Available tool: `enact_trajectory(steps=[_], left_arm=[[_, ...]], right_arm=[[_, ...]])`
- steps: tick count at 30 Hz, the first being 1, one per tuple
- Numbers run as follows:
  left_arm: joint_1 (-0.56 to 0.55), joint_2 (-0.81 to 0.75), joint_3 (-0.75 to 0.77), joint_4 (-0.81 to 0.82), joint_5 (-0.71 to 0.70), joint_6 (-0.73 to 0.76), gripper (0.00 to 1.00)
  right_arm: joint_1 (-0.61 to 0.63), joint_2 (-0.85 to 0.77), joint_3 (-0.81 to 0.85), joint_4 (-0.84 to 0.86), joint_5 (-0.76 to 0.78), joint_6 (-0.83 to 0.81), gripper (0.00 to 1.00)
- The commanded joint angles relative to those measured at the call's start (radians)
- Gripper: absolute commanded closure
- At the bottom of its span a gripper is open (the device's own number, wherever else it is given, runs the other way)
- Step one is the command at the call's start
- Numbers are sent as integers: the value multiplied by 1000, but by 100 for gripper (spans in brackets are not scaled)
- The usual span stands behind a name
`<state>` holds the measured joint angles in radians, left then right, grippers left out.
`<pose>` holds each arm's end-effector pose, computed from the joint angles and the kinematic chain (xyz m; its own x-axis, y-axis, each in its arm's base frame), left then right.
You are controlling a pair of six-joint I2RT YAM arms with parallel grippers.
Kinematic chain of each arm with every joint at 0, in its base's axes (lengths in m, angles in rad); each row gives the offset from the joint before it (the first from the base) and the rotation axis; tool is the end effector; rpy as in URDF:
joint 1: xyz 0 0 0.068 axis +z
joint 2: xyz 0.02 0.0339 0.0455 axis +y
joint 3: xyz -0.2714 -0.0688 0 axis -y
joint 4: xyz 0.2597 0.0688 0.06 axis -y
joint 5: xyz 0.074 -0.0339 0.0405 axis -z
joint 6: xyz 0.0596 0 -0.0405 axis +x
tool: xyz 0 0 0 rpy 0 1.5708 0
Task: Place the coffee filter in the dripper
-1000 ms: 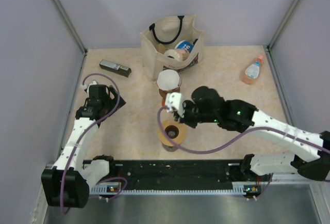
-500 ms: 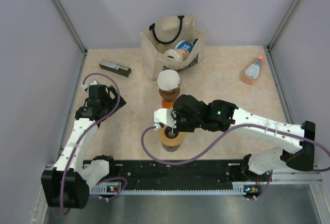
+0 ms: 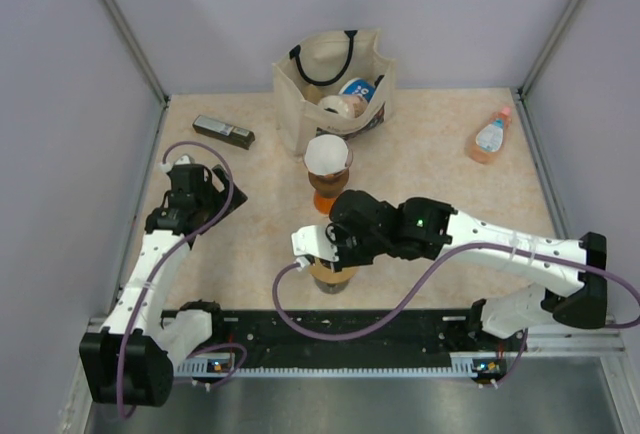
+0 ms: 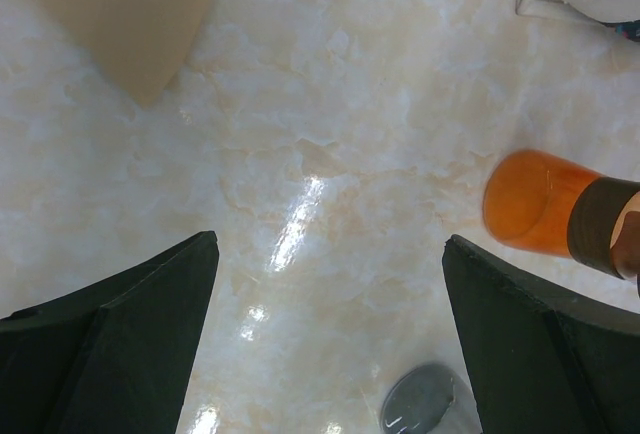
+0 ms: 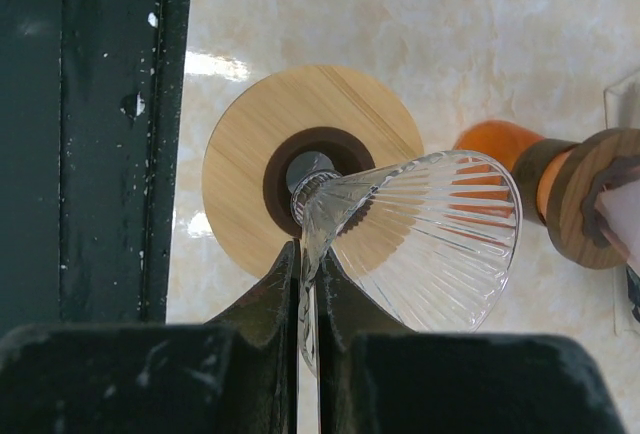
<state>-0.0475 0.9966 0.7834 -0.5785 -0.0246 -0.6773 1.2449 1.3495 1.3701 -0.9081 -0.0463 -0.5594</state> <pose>0.2328 -0.0096 0.2500 -0.5728 -0.6000 -0.5585 -0.4219 0.8000 -0.4267 0.0944 0.2881 0.3401 0.2967 -0.7777 -0.5542 -0.9418 -0.1423 -0.3046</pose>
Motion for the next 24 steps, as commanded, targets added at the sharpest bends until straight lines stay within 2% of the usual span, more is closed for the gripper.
enact_trajectory(steps=[1, 8, 18, 24], left_arm=[[5, -32, 5, 45, 58, 12, 1], [5, -35, 2, 48, 71, 10, 1], [5, -56, -3, 65, 170, 12, 1], [5, -79, -3, 68, 201, 12, 1]], right_arm=[[22, 45, 29, 15, 9, -33, 100], [31, 79, 20, 21, -21, -46, 100], [54, 123, -31, -11, -30, -22, 100], [57, 114, -26, -9, 5, -7, 73]])
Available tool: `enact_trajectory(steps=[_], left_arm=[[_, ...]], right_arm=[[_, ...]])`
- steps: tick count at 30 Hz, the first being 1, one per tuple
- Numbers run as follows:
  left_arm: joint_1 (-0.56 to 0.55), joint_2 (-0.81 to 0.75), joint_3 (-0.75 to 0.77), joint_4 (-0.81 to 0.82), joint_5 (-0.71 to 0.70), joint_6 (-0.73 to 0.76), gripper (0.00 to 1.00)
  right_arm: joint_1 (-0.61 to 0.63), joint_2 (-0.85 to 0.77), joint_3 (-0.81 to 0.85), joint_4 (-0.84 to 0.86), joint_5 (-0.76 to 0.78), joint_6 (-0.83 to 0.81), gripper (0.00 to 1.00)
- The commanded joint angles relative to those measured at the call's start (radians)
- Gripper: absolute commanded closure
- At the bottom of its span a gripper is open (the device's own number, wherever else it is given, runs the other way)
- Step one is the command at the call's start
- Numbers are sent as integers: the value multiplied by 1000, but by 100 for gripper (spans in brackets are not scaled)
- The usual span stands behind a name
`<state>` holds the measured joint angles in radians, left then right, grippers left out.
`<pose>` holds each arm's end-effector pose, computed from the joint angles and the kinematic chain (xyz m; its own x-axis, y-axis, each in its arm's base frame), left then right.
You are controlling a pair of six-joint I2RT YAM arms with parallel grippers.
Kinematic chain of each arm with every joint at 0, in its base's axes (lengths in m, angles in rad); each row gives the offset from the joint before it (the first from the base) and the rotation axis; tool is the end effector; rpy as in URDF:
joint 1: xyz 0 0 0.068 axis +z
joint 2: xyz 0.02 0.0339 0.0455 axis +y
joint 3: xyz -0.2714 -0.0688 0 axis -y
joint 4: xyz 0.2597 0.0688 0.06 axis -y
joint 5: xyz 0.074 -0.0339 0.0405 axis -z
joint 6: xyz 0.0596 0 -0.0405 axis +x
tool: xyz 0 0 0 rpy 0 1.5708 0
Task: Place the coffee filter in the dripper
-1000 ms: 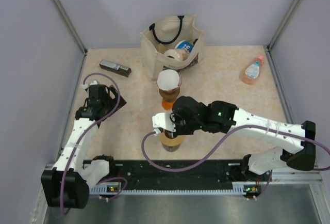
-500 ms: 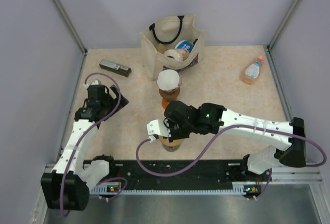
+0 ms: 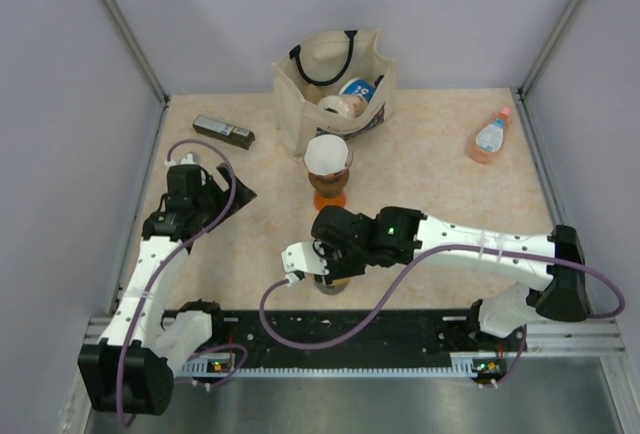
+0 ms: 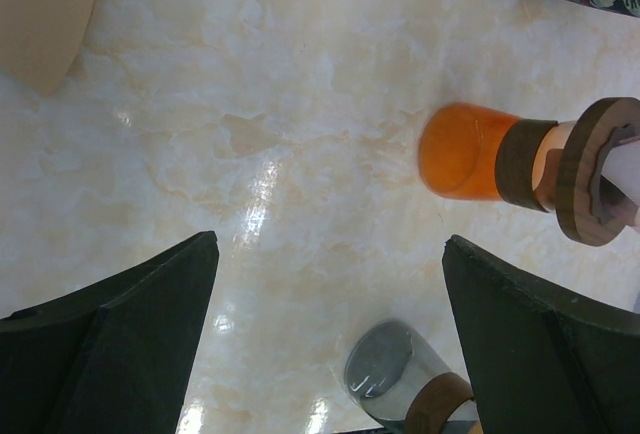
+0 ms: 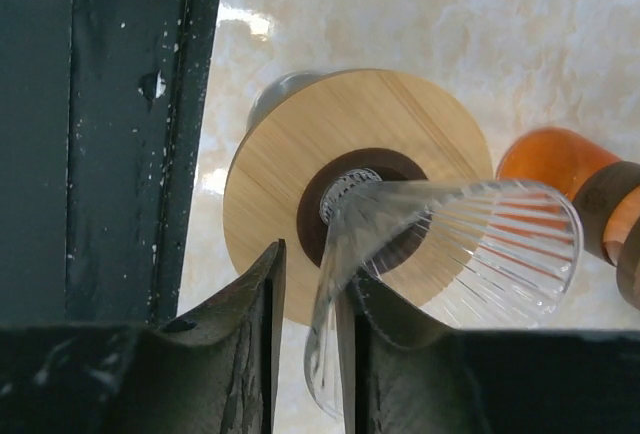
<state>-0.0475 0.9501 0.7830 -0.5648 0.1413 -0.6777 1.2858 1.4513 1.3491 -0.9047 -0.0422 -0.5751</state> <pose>0.2265 -0.0192 0.2614 -0.6151 -0.5922 -0.5205 -0.3004 0.7864 -0.5397 0.0885 0.3111 0.3033 0.3256 -0.8216 -0.4679 -0.9391 -0.2236 -0.2608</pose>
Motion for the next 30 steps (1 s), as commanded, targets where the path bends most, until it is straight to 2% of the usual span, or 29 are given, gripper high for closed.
enact_trajectory(steps=[1, 11, 18, 20, 23, 24, 27, 30], left_arm=[[5, -36, -1, 52, 35, 12, 1], [3, -62, -4, 74, 119, 3, 1], [-8, -73, 27, 69, 224, 6, 1], [-28, -83, 35, 74, 253, -5, 1], [-83, -93, 61, 74, 259, 3, 1], [-109, -90, 73, 65, 247, 6, 1], [-208, -67, 117, 39, 201, 10, 1], [-296, -24, 166, 6, 179, 27, 1]], right_arm=[[17, 11, -2, -8, 5, 11, 71], [18, -9, 54, 18, 67, 12, 55], [18, -92, 78, 88, 90, 49, 29], [18, -127, 62, 142, 109, 73, 18], [17, -181, 33, 239, 186, 164, 8], [17, -204, 19, 275, 250, 211, 1], [-11, -282, -34, 381, 439, 398, 1], [-164, -337, -50, 373, 348, 684, 1]])
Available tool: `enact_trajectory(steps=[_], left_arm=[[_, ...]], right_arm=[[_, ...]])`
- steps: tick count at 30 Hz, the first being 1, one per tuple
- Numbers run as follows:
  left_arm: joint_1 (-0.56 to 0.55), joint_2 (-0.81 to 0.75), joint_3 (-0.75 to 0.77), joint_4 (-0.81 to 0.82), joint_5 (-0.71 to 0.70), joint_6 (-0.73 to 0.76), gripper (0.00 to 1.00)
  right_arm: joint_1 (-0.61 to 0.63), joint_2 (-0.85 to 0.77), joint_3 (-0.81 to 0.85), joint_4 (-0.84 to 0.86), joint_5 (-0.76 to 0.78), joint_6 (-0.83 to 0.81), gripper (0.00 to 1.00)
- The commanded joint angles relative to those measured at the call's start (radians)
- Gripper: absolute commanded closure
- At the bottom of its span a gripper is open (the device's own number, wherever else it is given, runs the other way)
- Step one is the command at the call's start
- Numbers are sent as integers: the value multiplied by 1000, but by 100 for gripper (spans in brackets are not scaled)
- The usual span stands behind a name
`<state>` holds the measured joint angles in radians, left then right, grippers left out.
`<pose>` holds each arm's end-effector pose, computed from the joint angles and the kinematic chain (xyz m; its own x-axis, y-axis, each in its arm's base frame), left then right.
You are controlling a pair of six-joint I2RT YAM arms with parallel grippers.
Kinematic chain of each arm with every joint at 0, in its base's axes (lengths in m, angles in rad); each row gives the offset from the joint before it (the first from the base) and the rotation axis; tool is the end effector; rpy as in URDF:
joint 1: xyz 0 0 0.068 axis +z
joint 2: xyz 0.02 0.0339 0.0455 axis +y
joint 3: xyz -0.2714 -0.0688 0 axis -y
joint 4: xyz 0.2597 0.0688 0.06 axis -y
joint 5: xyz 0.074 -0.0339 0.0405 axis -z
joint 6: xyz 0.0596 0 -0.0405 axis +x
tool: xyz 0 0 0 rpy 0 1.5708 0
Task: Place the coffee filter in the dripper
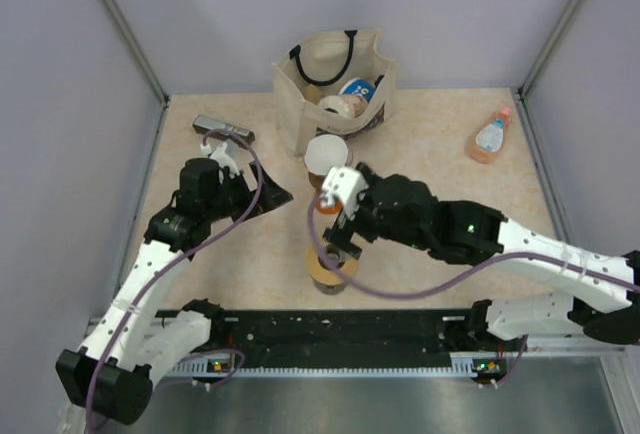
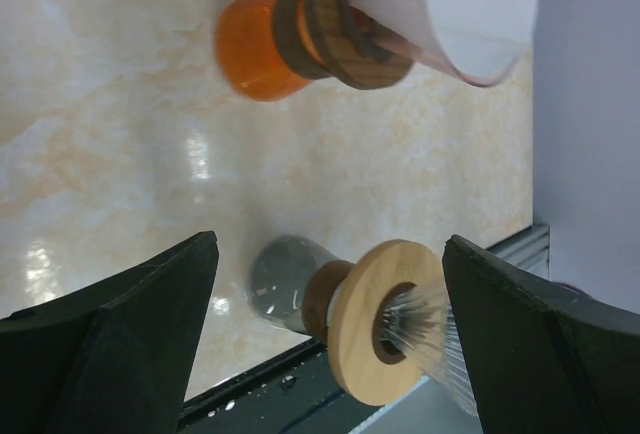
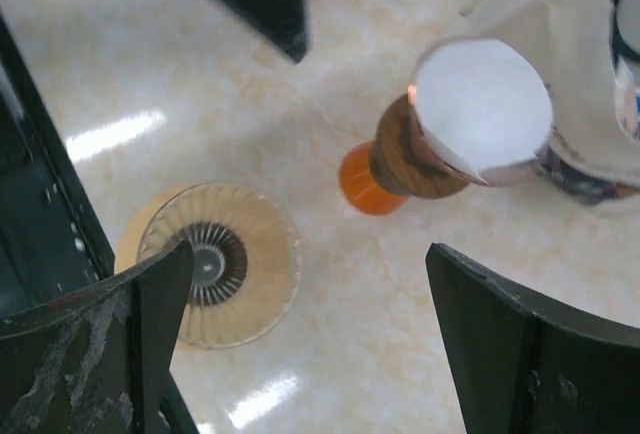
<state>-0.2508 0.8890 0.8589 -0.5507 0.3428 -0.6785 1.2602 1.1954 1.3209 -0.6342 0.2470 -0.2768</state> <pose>0.2073 -0.0738 0.3050 -0.7314 -0.4228 -0.5351 0.0603 0.7415 -0.6683 0.1012 0.2676 0.3938 0.0913 -0.5826 -0.8076 -0.8660 0.3539 -0.3532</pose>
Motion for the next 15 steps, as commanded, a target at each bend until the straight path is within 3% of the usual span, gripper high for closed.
enact_trajectory(steps=[1, 4, 8, 15], left_arm=[[-108, 50, 104, -15, -13, 31, 1], [-157, 83, 137, -46, -7, 33, 4], [-232, 134, 186, -97, -13, 36, 11], [-324, 200, 223, -166, -7, 30, 24]], right_arm=[[-213, -91, -28, 79, -39, 480, 1], [-359, -100, -61, 42, -219, 614, 3], [-404, -54, -83, -15, -322, 674, 8], [-486, 61, -144, -2, -557, 746, 29]])
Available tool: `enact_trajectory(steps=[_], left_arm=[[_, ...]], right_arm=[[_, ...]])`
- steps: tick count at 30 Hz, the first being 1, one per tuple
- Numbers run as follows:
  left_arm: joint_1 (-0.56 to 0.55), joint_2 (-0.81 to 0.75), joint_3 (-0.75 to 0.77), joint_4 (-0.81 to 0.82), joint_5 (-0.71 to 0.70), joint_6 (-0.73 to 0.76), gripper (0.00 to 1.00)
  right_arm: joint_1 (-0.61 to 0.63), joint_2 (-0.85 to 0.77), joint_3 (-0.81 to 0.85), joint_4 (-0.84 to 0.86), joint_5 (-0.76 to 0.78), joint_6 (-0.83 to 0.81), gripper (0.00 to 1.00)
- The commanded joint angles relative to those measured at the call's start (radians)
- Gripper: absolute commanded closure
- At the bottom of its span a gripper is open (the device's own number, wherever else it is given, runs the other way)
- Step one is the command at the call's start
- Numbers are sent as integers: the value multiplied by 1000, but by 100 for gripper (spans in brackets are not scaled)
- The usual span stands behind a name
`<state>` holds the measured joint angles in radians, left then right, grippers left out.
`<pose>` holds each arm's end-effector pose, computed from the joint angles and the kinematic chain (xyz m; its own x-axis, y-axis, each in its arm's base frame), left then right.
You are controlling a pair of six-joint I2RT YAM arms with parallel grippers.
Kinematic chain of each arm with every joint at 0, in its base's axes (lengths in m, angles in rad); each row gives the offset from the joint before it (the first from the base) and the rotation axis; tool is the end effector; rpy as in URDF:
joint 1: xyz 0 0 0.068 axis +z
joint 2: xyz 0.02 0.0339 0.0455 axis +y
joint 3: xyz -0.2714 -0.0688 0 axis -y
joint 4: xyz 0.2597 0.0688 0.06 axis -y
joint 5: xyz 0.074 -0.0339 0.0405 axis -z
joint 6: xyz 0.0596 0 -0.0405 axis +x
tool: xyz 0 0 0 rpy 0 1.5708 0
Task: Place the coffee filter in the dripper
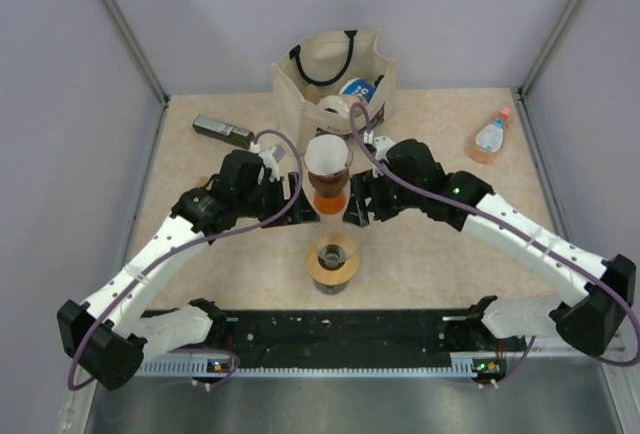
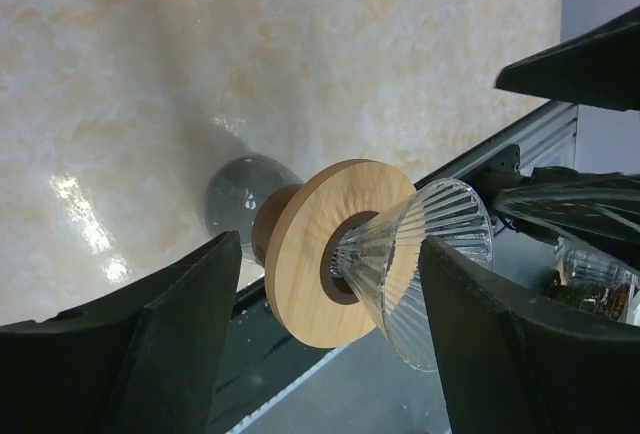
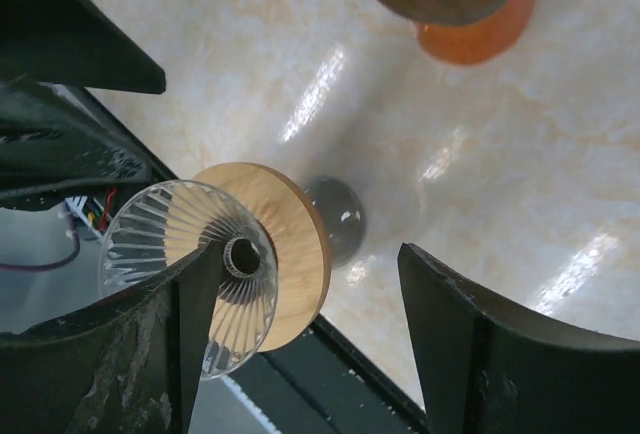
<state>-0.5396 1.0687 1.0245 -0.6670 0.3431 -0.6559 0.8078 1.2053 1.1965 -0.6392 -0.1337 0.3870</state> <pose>0.2042 -0.1457 0.3149 -0.8722 -0.1471 -0.4665 0.2152 0.7410 -0.6361 0.1942 0.2146 0.3444 -0.6844 -0.1745 -0.7080 -0.5739 0.7278 0.3754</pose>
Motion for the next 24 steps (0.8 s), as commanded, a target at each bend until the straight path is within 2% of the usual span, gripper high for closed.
enact_trajectory(steps=[1, 7, 11, 17, 24], left_arm=[[-43, 26, 62, -58, -21, 1, 26], [-92, 33, 63, -59, -18, -28, 36], [-121, 51, 59, -72, 0, -36, 47], [-149, 45, 51, -74, -18, -63, 57], [-189, 46, 45, -74, -53, -71, 69]], right_arm=[[-35, 62, -20, 3, -190, 79, 32], [-35, 60, -43, 24, -221, 82, 47], [-36, 53, -83, 50, -254, 92, 56], [-35, 31, -127, 96, -290, 112, 62], [-33, 0, -158, 167, -317, 109, 78]])
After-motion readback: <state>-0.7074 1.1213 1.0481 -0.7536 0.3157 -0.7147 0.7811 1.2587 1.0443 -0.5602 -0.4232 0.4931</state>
